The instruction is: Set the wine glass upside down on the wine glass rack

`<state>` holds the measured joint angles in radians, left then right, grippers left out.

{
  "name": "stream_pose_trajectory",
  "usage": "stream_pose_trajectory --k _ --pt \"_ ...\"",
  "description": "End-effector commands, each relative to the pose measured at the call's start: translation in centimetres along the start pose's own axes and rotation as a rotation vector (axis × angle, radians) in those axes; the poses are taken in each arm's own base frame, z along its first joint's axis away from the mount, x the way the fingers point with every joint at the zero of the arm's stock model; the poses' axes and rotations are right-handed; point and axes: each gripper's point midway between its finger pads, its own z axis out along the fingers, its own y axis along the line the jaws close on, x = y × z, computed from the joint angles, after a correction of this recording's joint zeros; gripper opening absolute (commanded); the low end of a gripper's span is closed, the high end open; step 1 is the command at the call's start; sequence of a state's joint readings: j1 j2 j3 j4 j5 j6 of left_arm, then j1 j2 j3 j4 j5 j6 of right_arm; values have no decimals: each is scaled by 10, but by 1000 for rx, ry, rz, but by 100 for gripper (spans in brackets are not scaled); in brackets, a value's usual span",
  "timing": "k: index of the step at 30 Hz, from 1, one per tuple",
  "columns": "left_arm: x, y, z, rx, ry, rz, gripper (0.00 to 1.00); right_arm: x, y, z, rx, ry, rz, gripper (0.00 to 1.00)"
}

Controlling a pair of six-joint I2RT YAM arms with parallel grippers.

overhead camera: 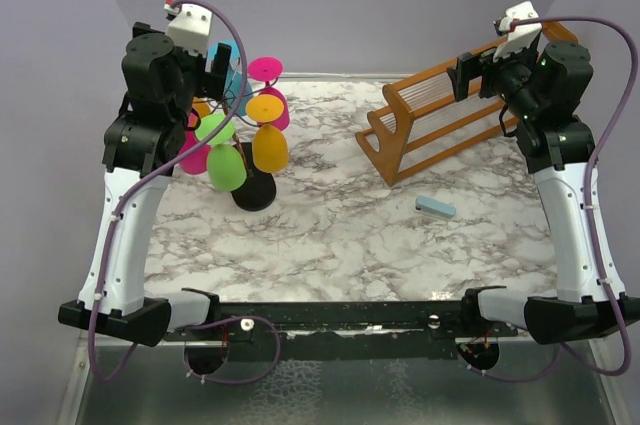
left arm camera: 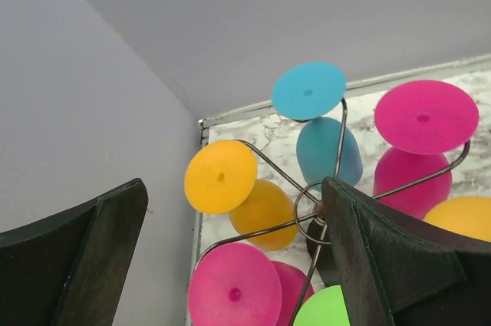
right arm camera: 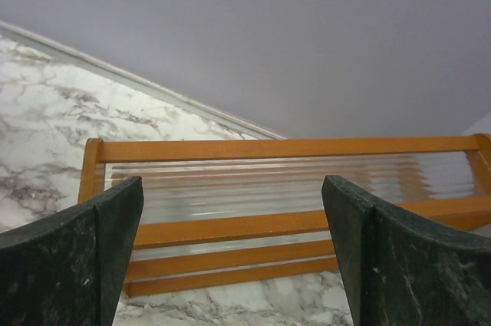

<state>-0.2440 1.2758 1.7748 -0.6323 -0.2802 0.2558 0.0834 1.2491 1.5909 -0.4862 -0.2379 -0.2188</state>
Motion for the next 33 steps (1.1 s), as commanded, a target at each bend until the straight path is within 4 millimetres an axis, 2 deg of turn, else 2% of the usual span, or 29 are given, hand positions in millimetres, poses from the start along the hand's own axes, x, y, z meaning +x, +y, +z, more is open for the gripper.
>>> stream_pose_trajectory --k 1,5,12,19,23,26,29,33 --pt "-13 32 -11 -122 -75 -149 99 -17 -27 -9 165 -76 55 100" --pt "-8 43 -12 -154 -77 -202 99 -21 -23 -14 147 -84 53 100" --pt "-2 48 -15 -155 -86 -233 99 -41 -24 -30 150 -112 26 100" --pt "-1 56 -26 -176 -97 -183 99 -48 -25 -47 167 -134 -12 100" --pt "-1 64 -39 -206 -104 -159 99 -49 -22 -54 159 -143 -28 100" --pt "7 65 -46 -218 -99 -147 99 -45 -15 -56 126 -145 -45 100" --pt "15 62 -52 -206 -96 -135 99 -38 -6 -57 88 -137 -50 100" --pt "16 57 -59 -175 -120 -147 99 -31 4 -60 44 -132 -49 100"
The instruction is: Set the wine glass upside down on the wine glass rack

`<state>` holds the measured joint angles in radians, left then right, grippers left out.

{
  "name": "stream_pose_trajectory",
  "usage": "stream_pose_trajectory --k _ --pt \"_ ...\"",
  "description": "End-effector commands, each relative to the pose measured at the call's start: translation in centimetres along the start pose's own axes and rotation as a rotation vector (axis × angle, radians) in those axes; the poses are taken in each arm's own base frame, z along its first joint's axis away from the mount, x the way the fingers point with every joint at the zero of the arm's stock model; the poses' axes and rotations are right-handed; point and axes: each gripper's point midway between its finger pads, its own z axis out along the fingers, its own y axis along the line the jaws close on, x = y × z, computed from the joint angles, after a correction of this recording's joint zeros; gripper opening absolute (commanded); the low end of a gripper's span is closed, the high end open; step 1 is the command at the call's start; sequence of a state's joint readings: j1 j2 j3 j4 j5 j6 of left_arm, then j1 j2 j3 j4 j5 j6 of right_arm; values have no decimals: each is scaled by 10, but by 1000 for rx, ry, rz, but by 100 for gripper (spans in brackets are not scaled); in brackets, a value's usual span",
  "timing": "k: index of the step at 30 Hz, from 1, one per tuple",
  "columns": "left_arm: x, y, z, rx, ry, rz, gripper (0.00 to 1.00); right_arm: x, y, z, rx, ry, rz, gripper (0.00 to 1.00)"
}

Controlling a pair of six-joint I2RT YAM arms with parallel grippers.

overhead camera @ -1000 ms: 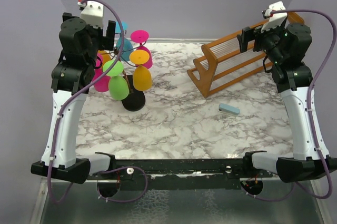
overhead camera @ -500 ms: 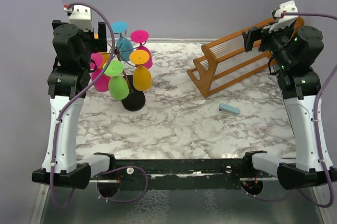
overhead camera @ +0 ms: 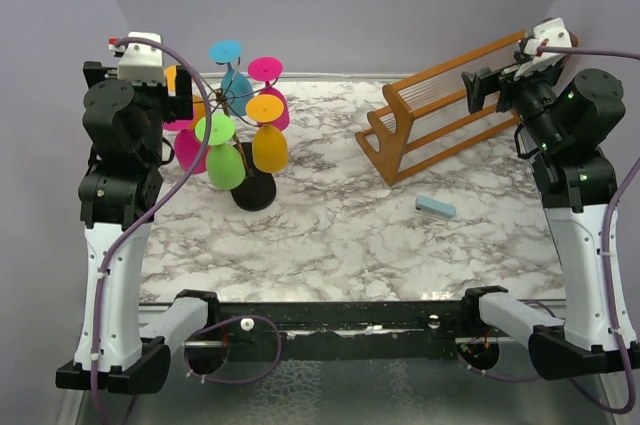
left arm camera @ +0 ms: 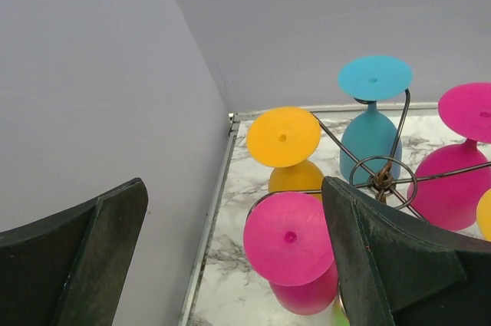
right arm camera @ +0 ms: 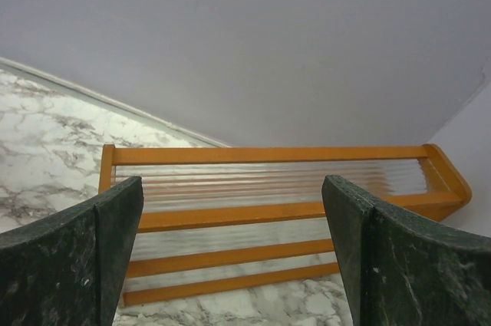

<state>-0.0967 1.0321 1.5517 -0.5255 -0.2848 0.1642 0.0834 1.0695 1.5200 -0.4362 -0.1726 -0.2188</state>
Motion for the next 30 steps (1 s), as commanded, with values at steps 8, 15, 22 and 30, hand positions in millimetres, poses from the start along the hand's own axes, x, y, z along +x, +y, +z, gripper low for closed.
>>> stream_pose_trajectory --k 8,15,22,30 --pt "-10 7 -21 13 -81 -49 99 1 24 -22 -125 -16 -37 100" --pt "5 4 -30 28 -65 -53 99 -1 27 -36 -125 -25 -40 100" --pt "10 -2 -37 79 -60 -68 99 7 31 -42 -131 -16 -10 100" --pt "12 7 -47 42 -53 -83 99 4 26 -55 -104 -25 -7 100"
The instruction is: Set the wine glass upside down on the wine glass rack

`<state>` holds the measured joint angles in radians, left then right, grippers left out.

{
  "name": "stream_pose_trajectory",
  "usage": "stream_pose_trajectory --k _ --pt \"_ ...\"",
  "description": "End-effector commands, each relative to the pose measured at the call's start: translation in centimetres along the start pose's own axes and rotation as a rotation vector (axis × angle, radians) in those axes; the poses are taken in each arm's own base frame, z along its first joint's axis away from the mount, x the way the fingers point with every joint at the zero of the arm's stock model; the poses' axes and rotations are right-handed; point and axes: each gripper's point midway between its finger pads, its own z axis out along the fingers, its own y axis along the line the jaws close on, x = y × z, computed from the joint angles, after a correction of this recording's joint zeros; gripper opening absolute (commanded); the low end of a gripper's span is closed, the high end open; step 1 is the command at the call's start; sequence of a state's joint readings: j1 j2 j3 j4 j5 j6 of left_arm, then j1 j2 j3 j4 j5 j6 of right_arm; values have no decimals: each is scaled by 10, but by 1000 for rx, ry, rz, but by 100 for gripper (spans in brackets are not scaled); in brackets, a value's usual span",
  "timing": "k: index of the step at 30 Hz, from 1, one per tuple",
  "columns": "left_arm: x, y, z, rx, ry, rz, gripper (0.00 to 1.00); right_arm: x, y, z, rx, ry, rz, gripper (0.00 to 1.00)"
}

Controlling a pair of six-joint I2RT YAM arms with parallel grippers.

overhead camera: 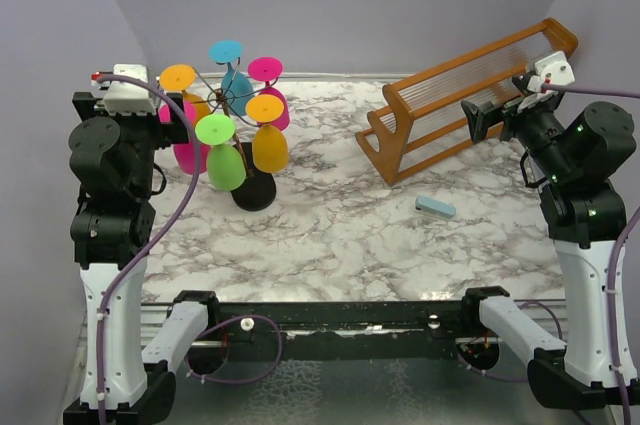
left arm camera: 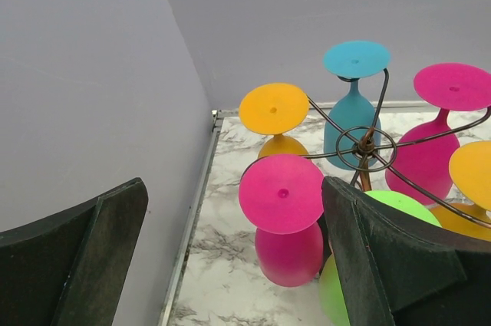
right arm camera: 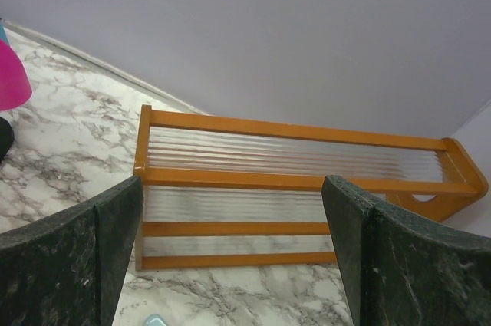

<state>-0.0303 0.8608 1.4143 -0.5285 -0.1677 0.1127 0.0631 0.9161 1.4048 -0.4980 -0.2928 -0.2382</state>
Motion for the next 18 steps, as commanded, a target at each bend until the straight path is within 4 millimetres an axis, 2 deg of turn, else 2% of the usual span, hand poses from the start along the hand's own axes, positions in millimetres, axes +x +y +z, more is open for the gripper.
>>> stream_pose_trajectory --k 1,13,18 --pt "-4 2 -10 -3 -12 -21 99 -8 2 -14 2 -21 8 100" --pt "7 7 -8 -41 16 -37 99 12 0 -16 25 14 44 100" --pt "8 11 -8 -66 20 -40 98 14 -1 -15 30 17 57 100"
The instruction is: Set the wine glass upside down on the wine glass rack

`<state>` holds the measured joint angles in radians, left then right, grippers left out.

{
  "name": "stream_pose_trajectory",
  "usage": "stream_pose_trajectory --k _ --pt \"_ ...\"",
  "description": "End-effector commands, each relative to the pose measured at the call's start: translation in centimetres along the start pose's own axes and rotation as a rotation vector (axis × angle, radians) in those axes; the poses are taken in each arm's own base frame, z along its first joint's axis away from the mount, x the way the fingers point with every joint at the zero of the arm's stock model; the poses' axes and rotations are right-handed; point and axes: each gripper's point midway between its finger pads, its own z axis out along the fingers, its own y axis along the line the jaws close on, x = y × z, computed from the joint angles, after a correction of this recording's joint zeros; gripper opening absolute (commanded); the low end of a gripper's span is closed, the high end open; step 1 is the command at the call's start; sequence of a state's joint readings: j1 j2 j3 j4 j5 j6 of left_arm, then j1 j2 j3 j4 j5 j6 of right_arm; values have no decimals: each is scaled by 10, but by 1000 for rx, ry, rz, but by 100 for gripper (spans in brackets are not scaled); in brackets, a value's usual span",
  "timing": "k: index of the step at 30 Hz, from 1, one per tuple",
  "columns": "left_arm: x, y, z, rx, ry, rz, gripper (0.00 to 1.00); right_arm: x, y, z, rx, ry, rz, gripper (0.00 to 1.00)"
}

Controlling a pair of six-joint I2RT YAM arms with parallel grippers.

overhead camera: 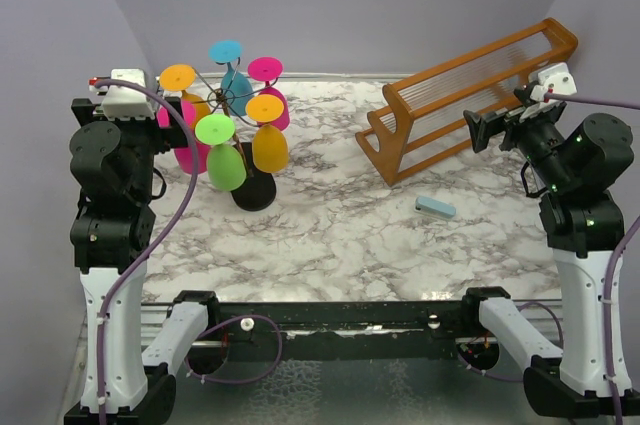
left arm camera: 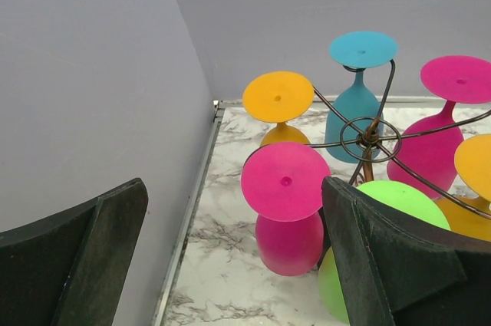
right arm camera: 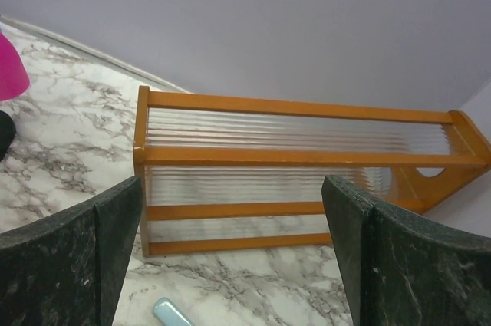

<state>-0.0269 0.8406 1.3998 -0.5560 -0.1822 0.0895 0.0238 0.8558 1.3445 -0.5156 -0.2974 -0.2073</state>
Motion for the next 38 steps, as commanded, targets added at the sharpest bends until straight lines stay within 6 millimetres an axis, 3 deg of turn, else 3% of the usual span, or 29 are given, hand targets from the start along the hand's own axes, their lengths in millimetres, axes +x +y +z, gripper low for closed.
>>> stream_pose_trajectory --k 1,38 --pt "0 9 -1 -52 -5 -20 98 0 0 0 2 -8 25 100" --pt "6 17 -1 -98 6 -22 96 13 1 7 -1 18 88 100"
